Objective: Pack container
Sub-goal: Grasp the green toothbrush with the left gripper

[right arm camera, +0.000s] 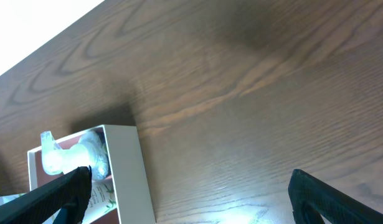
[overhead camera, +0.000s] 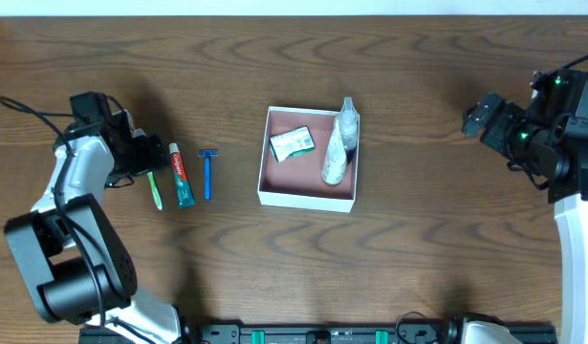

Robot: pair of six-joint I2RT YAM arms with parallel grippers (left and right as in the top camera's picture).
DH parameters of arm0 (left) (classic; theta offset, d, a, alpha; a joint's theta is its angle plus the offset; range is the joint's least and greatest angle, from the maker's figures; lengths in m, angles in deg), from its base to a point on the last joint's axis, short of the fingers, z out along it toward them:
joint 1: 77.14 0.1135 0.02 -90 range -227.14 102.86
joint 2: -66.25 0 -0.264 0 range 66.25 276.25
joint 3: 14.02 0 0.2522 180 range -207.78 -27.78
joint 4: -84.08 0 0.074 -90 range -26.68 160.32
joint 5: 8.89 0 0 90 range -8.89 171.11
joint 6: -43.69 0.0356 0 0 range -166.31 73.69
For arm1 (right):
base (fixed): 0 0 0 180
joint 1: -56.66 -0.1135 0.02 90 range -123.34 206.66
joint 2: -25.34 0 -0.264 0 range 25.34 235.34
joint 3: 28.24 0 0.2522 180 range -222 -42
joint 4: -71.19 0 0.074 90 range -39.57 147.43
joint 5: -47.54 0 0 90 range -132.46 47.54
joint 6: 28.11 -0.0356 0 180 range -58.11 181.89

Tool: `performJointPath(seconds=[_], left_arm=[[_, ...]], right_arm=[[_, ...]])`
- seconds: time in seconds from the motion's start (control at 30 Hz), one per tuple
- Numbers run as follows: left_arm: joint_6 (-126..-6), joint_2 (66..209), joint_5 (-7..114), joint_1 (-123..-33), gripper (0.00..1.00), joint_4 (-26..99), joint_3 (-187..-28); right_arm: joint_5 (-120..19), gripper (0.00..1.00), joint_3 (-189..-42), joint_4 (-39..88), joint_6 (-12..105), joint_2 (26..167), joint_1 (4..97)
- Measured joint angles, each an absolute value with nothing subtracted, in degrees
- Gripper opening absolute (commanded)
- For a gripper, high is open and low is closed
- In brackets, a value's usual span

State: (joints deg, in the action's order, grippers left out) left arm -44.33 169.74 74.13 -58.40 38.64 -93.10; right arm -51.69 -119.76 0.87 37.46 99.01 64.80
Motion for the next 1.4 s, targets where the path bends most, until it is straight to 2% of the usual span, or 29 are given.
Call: performJointPath(seconds=[0.13,0.27,0.43,0.7,0.97,1.1,1.3,1.4], left_arm=[[-42.91,171.79,77.01,-58.40,0.79,40.45,-93.10],[-41.34,173.21,78.21,-58.40,0.76,42.11,-93.10],[-40.86,174.15,78.72,-58.40,0.63,43.62,-93.10],[-40.22,175.55,78.80,-58.40,0.61,43.77,-93.19],[-40.20,175.75,78.96,-58.44,0.29,43.92,-93.48],[-40.25,175.42,78.91,-58.44,0.24,43.62,-93.48],[-40.33,169.89,78.50,-59.18,0.07,43.55,-93.48],[-40.33,164.27,78.50,-60.98,0.06,43.42,-93.48]], right_arm=[[-51.72,0.99,-119.76,0.87,37.46,99.01,64.80],[-51.72,0.99,-119.76,0.87,37.46,99.01,64.80],[-51.72,0.99,-119.76,0.87,37.46,99.01,64.80],[-51.72,0.99,-119.76,0.87,37.46,99.01,64.80],[-51.72,0.99,-119.76,0.87,37.46,99.01,64.80],[-51.72,0.99,-119.76,0.87,37.46,99.01,64.80],[-51.72,0.99,-119.76,0.87,37.46,99.01,64.80],[-51.69,0.99,-119.76,0.87,37.46,99.01,64.80]])
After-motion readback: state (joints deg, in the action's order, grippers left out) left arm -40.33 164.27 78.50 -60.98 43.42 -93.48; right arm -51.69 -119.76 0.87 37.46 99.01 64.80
